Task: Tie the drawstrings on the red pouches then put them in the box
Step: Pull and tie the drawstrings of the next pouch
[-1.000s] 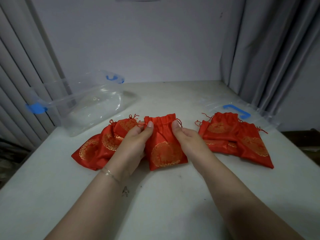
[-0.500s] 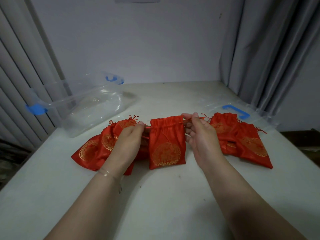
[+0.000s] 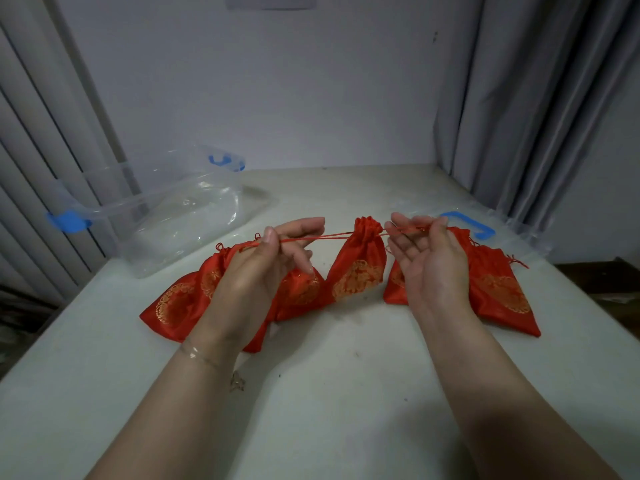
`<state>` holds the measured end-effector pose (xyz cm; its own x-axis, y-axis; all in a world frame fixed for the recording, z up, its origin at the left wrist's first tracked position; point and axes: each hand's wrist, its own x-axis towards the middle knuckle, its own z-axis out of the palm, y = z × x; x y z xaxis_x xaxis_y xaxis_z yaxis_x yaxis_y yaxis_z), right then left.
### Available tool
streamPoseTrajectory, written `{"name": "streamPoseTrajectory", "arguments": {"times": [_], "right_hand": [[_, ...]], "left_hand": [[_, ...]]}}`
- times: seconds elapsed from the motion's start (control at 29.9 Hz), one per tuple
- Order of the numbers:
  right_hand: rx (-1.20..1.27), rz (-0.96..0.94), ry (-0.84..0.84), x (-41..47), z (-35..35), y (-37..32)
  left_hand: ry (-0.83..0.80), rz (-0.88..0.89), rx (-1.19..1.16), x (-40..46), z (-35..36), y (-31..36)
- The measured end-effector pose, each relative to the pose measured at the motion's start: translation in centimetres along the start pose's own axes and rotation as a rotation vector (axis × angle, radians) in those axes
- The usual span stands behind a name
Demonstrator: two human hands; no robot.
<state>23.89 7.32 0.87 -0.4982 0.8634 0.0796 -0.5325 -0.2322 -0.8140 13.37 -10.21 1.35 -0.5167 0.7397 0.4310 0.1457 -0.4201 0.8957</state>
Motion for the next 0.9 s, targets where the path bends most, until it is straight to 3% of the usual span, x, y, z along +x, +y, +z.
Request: {"name": "streamPoseTrajectory", "arguments": {"times": [0.1,0.2,0.3,0.43,0.57,0.7,0.9], "right_hand": [[-0.071,0.117,-0.029,0.1,0.4,0.7],[-0.263,0.305,-0.023,0.0,0.6,2.4],[-0.328,0.415,0.012,-0.2,0.7,3.9],[-0.394,0.424,0.02,-0.1,0.6,5.3],[-0.444,0.311,-0.028,-0.7,0.7,4.3],[-0.577,-0.08,-0.114,-1.8,1.4,2.9],[-0.686,-0.452,-0.38,-3.7,2.0,2.7]], "left_hand": [[-0.059,-0.031,-0.182,-0.1,0.3,0.4],[-0.042,-0.001,-0.185,-0.2,0.2,0.3],[-0.017,0.009,0.012,-0.1,0.1,0.1],[-0.073,-0.015,0.492,-0.3,-0.2,-0.7],[-0.065,-0.085,0.877,-0.2,-0.6,-1.6],[0.112,-0.079,0.939,0.2,-0.8,-1.7],[0.173,-0.032,0.963,0.1,-0.7,-2.0]]}}
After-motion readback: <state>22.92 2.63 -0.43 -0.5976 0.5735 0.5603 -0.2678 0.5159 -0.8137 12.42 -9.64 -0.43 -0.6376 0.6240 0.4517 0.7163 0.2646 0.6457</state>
